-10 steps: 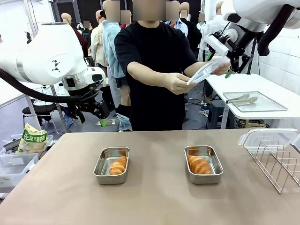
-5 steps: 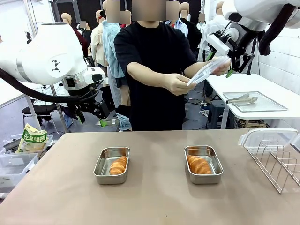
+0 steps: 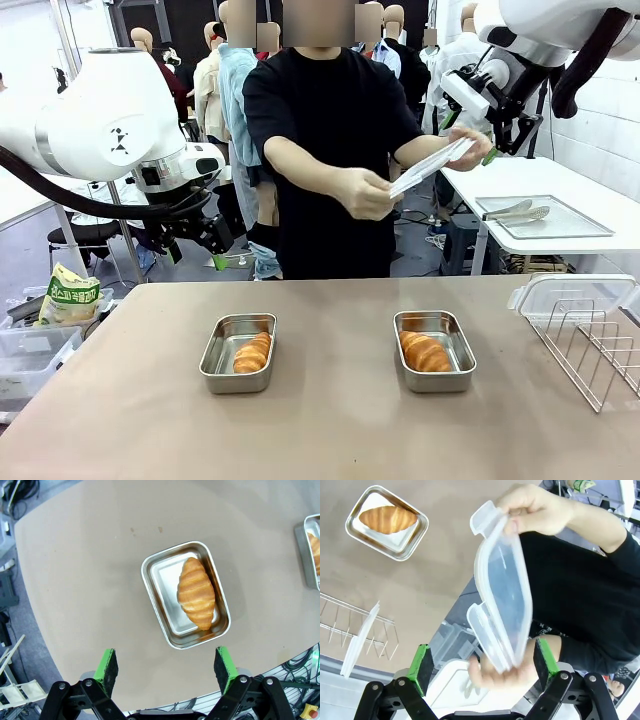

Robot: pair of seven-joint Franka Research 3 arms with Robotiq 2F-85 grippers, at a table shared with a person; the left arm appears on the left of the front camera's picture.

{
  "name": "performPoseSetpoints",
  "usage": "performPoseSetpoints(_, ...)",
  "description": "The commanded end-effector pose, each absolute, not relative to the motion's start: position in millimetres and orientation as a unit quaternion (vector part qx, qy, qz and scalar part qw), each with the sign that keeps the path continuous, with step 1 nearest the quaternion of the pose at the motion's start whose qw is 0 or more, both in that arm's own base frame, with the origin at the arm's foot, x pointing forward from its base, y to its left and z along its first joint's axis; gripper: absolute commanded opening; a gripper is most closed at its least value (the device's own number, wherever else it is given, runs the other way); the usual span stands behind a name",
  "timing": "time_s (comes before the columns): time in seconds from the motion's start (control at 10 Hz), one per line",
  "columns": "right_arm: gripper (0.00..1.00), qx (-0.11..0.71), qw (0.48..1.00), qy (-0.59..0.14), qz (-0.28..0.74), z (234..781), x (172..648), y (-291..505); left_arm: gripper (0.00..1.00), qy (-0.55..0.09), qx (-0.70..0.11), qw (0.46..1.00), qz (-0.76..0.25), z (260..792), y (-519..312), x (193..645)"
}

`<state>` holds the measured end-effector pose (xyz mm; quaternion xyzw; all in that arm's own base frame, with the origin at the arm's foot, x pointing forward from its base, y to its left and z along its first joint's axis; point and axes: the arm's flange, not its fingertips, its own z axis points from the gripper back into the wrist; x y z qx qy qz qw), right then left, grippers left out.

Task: Place the bread in airtight containers.
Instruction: Pick up one Airtight Container lid and hand it to the human.

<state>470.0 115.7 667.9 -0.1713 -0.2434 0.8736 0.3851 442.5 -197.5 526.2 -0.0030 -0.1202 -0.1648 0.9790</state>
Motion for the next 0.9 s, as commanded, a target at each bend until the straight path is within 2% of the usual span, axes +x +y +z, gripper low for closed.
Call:
performPoseSetpoints(0.0, 1.0, -0.186, 0.397, -0.262, 0.86, 681, 456, 102, 1.0, -0.121, 0.007, 0.98, -0.156, 527, -197, 443)
performPoseSetpoints(0.2, 1.0, -0.188, 0.429, -0.275, 0.839, 704, 427, 56, 1.0, -0.121, 0.007, 0.98, -0.156, 527, -197, 443)
performPoseSetpoints(0.4, 1.0, -0.185, 0.471, -0.258, 0.823, 701, 406, 5, 1.0, -0.121, 0.007, 0.98, -0.156, 527, -197, 443)
performPoseSetpoints(0.8, 1.0, -0.103, 0.55, -0.159, 0.813, 615, 374, -52, 1.0, -0.121, 0.007, 0.98, -0.156, 527, -197, 443)
